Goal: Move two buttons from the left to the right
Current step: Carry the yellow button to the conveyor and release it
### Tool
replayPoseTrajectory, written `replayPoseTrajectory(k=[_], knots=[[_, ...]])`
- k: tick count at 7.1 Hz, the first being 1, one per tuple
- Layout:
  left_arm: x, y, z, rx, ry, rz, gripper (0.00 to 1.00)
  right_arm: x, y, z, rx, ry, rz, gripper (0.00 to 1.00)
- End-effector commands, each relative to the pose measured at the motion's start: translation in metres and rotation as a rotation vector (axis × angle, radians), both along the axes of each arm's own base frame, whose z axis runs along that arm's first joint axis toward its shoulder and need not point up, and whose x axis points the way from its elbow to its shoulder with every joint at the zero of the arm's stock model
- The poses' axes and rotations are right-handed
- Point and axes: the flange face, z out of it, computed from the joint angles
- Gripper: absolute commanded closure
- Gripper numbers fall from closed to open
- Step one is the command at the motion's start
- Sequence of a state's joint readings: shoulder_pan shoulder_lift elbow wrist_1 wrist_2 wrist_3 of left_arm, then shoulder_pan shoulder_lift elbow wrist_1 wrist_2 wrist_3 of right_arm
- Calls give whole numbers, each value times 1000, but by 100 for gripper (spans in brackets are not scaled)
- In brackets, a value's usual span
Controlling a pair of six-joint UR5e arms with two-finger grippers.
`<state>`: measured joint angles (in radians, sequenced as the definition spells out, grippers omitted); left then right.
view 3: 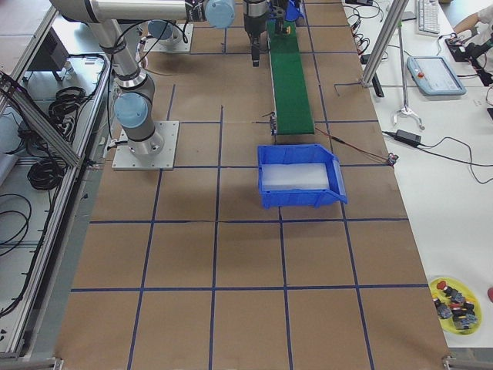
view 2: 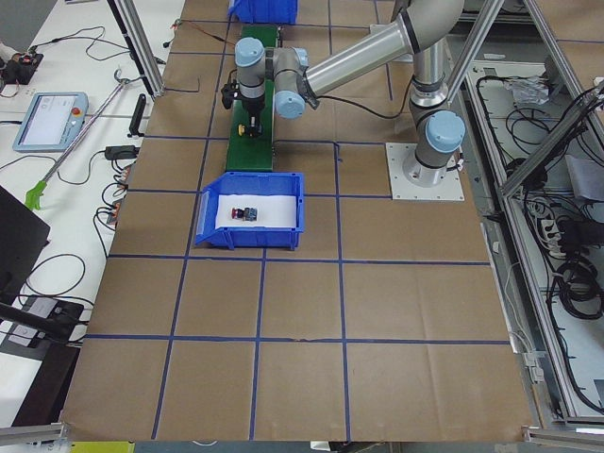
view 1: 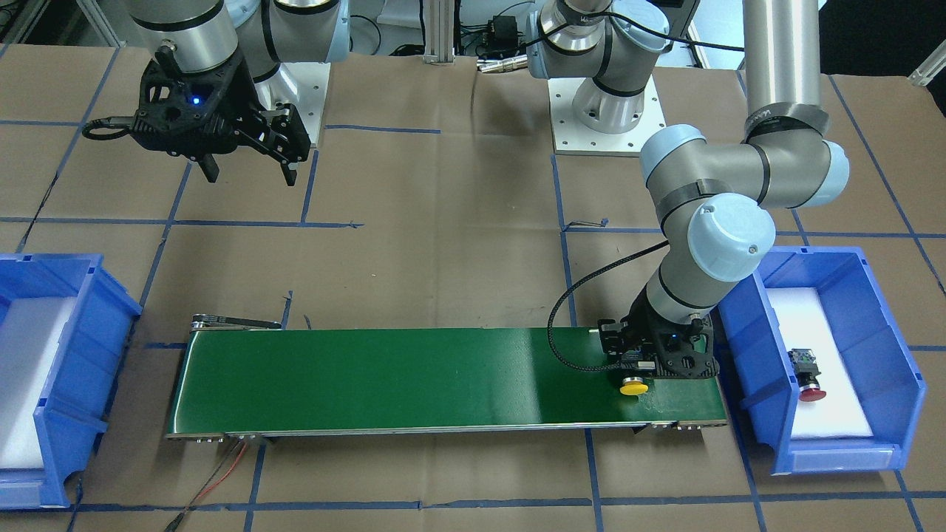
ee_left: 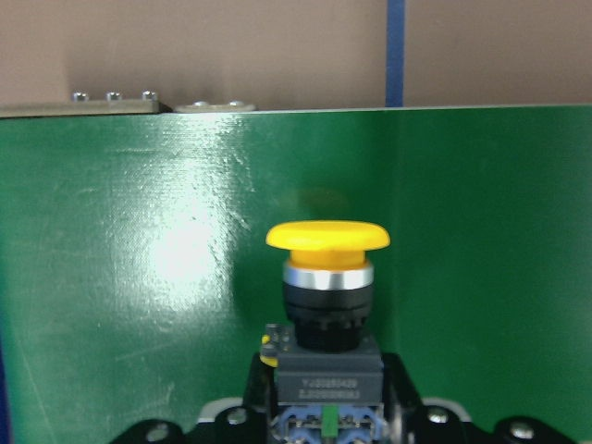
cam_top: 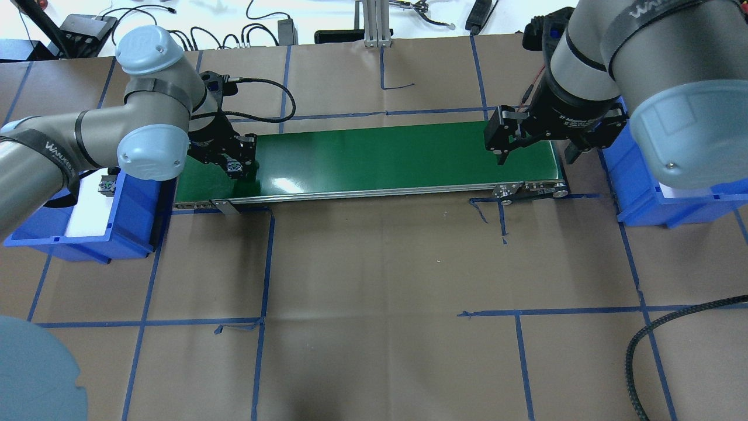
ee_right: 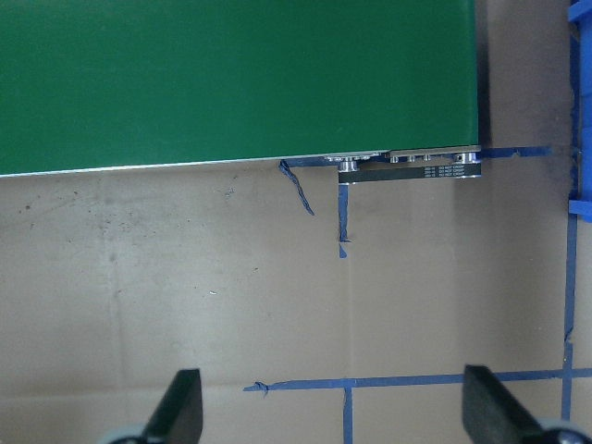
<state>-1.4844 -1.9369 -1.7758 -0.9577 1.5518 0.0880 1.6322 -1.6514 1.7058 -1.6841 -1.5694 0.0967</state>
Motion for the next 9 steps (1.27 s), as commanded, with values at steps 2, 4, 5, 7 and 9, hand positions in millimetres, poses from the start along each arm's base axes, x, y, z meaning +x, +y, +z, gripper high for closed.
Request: replayPoseTrajectory(k=[2,4,5,7,9], knots=[[1,-7,11,-31,-3,8,1,1,0,0,1,0,2,0],[8,-7,42,-72,-7,17,1,1,0,0,-1,0,0,0],[9,-2,75,-50,-5,20,1,1,0,0,-1,0,0,0],[8,13,161,19,1,19,1,1,0,0,-2,0,0,0],[23,6,178,23,1,28,1,1,-1,0,-6,-1,0,0]])
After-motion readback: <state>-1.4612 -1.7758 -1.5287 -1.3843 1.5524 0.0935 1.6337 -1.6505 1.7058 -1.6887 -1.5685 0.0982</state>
